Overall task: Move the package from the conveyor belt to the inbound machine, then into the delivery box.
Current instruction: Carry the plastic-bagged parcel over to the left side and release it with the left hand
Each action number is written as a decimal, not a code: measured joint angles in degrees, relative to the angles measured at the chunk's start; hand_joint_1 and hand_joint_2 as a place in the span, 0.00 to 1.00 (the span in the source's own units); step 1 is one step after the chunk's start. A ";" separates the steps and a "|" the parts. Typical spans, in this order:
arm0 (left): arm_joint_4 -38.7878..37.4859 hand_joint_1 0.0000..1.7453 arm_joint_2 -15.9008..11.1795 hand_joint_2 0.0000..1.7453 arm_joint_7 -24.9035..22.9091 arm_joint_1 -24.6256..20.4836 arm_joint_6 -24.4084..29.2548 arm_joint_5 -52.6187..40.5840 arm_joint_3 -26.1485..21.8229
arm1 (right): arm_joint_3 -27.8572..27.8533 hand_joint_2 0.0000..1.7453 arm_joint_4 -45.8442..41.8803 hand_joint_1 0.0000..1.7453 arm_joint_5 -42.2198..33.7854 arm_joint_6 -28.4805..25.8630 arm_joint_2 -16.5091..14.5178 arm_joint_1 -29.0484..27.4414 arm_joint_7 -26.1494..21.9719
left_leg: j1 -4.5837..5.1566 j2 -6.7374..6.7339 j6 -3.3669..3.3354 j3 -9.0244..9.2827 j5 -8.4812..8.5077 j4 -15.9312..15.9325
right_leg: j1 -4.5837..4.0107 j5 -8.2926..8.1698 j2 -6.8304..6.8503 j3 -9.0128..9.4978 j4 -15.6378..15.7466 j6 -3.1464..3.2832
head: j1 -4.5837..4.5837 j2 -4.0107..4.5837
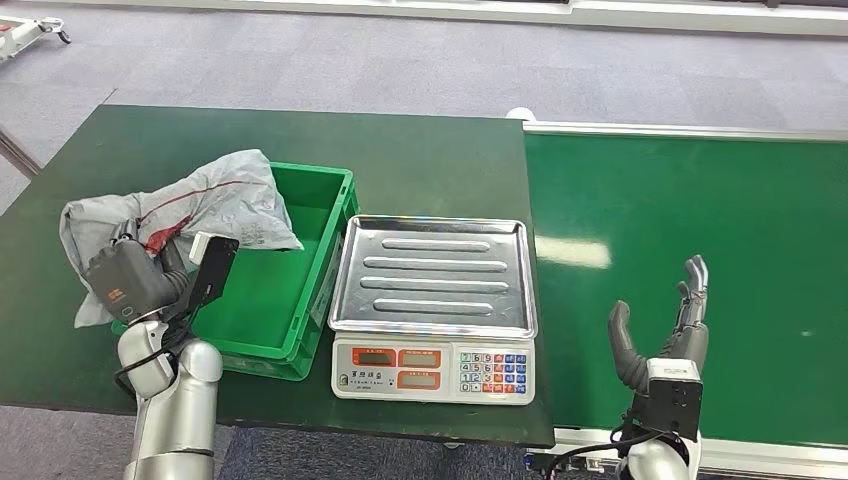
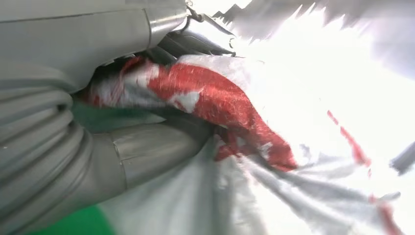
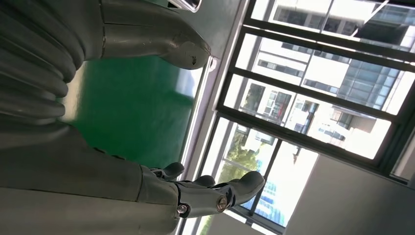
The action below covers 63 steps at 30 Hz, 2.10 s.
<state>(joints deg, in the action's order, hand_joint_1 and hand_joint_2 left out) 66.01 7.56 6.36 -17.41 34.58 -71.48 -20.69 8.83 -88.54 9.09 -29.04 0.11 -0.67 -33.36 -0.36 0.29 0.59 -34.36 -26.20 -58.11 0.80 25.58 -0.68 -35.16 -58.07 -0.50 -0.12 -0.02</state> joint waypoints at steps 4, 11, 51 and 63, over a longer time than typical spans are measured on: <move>-4.90 1.00 -4.06 1.00 -8.06 0.78 -9.37 -0.33 2.59 | -0.59 1.00 0.00 0.00 0.76 2.30 0.22 0.94 0.73 | 0.00 -0.01 -0.01 -0.01 -0.01 -0.01 | 0.02 0.00 -0.05 -0.02 0.00 0.00 | 0.02 0.00; -8.01 1.00 -6.91 1.00 -9.45 1.18 -11.39 -0.36 5.34 | -0.90 1.00 0.00 0.00 1.07 2.80 0.40 1.63 0.94 | 0.07 0.00 -0.06 0.01 -0.05 -0.02 | 0.08 0.00 0.00 0.02 0.01 -0.01 | 0.01 0.00; 9.95 0.00 -1.18 0.00 32.47 4.21 -22.00 63.52 28.91 | -1.06 1.00 2.70 0.00 -0.66 2.29 0.42 4.43 -6.30 | 0.07 0.08 -0.08 0.02 -0.02 -0.03 | 0.05 -0.01 0.17 0.11 0.01 -0.02 | 0.01 0.00; 9.56 0.00 1.02 1.00 33.63 5.55 -28.20 65.27 31.87 | 1.28 1.00 4.57 0.00 1.27 0.91 -0.13 6.58 -6.77 | 0.07 0.07 -0.08 0.01 -0.03 -0.03 | 0.07 -0.01 0.16 0.11 0.01 -0.02 | 0.02 0.00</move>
<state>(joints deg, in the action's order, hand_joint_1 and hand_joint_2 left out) 75.56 8.58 40.00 -11.85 6.38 -6.21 11.18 10.12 -83.97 10.36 -28.14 -0.02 5.91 -40.12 -0.29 0.36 0.51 -34.35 -26.23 -58.14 0.87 25.58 -0.51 -35.05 -58.06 -0.53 -0.10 -0.02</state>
